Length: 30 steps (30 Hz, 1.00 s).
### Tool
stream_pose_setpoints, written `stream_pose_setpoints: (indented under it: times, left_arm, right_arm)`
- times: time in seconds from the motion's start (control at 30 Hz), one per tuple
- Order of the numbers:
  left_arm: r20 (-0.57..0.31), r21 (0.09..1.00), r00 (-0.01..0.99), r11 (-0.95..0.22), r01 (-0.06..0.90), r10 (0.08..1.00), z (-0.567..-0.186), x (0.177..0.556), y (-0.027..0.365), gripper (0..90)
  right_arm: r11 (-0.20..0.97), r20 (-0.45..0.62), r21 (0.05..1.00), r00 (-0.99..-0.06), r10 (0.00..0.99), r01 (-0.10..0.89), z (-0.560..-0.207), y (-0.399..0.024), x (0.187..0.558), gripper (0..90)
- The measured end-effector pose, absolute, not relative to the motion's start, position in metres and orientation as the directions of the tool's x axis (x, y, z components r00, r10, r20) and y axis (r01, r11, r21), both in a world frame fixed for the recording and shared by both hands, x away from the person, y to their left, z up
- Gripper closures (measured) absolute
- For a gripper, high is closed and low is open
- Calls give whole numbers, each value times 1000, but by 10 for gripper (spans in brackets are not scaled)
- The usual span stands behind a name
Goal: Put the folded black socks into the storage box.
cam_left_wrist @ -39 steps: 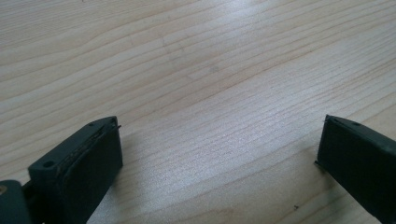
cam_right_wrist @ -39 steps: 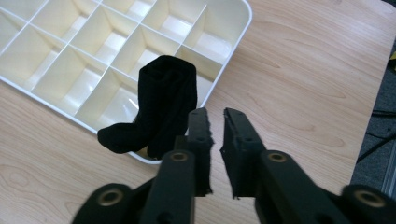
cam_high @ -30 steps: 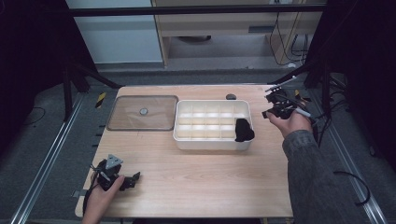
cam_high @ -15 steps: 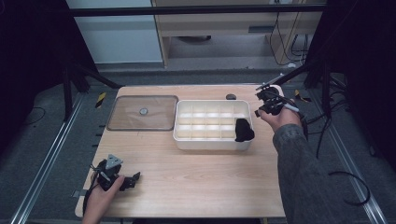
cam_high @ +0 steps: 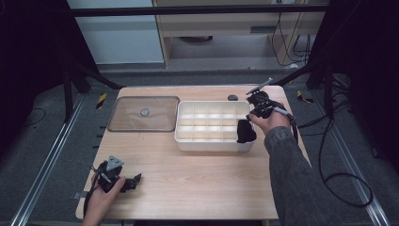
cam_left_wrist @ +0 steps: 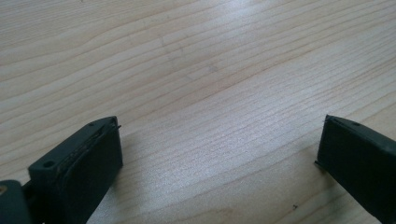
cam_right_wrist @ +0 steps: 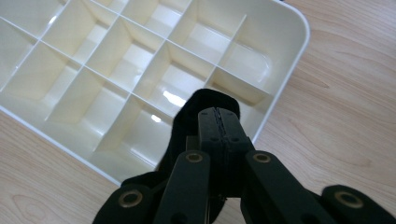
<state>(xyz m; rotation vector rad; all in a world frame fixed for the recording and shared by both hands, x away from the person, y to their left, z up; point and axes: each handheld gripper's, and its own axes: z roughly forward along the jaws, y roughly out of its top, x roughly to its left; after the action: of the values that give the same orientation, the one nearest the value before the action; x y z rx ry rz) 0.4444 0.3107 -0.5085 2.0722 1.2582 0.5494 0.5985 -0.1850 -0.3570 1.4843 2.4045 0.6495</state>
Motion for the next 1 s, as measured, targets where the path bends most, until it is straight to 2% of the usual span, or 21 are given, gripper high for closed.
stream_pose_setpoints:
  times: [0.5, 1.0]
  left_arm:
    - [21, 709, 453, -333, 622, 891, -509, 444, 311, 0]
    - [22, 709, 453, -333, 621, 891, -509, 444, 311, 0]
  right_arm:
    - [412, 30, 470, -481, 876, 780, -362, -167, 599, 900]
    - [383, 16, 437, -432, 902, 814, -390, -177, 603, 900]
